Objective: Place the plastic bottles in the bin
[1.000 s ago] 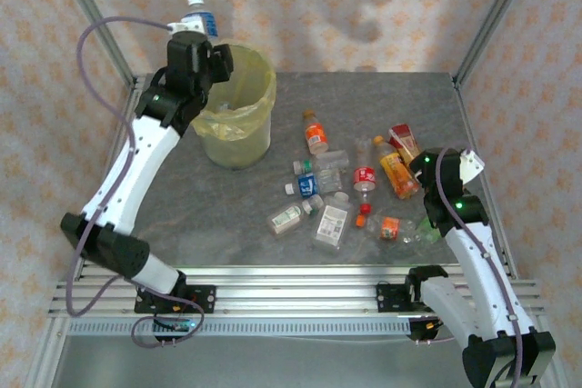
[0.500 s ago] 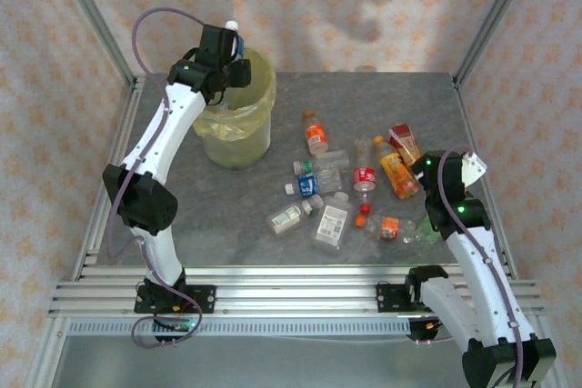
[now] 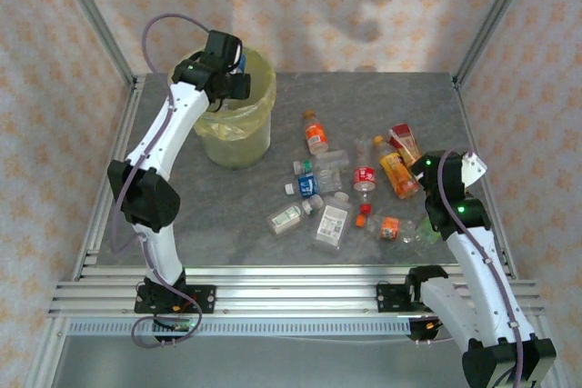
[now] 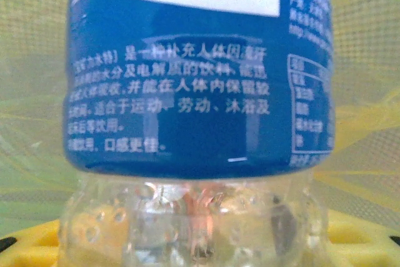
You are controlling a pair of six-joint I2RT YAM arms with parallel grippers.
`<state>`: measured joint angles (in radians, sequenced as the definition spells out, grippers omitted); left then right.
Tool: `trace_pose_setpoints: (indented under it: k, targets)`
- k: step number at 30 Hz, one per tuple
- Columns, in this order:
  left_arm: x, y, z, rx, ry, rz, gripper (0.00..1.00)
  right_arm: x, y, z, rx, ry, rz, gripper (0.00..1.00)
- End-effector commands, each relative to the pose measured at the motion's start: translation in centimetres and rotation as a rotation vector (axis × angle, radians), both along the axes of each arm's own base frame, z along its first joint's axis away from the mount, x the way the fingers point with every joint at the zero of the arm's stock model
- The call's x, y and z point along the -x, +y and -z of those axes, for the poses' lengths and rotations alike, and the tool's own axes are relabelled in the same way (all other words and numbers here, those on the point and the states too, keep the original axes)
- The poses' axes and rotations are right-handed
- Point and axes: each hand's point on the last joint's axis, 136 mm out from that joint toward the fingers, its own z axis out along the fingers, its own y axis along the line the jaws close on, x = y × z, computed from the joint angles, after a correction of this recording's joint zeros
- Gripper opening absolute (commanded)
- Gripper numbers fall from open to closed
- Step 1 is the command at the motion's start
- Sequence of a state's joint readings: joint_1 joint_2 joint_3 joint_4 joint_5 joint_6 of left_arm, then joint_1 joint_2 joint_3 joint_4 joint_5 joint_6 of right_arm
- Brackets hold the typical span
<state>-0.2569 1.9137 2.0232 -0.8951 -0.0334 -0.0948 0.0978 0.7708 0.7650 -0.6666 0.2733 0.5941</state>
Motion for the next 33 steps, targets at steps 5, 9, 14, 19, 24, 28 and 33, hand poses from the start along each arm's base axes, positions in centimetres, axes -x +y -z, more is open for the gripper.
trace_pose_setpoints:
  k: [5,9,14,19,24,28,33]
  targets:
    - [-0.3,1.4,2.5,-0.052,0.089,-0.006,0.55,0.9,-0.6,-0.3,0.037,0.013,0.018,0.99]
    - [-0.6,1.5,3.7,-0.057,0.116,-0.007,0.55,1.2,-0.8,-0.6,0.048,0.017,0.025,0.99]
    - [-0.9,1.7,4.7,-0.065,0.136,-0.015,0.58,1.4,-0.9,-1.0,0.053,0.011,0.028,0.99]
    - [-0.9,1.9,4.1,-0.074,0.123,-0.025,0.69,1.6,-1.0,-1.1,0.055,0.012,0.031,0.99]
    - [-0.7,2.2,2.9,-0.082,0.095,-0.034,0.79,1.6,-0.9,-1.1,0.052,0.009,0.030,0.99]
    - [-0.6,2.6,1.6,-0.085,0.067,-0.048,0.87,1.6,-0.9,-1.1,0.051,0.009,0.031,0.99]
    - [-0.2,2.8,-1.0,-0.078,0.009,-0.061,0.96,1.5,-0.9,-1.0,0.048,0.008,0.028,0.99]
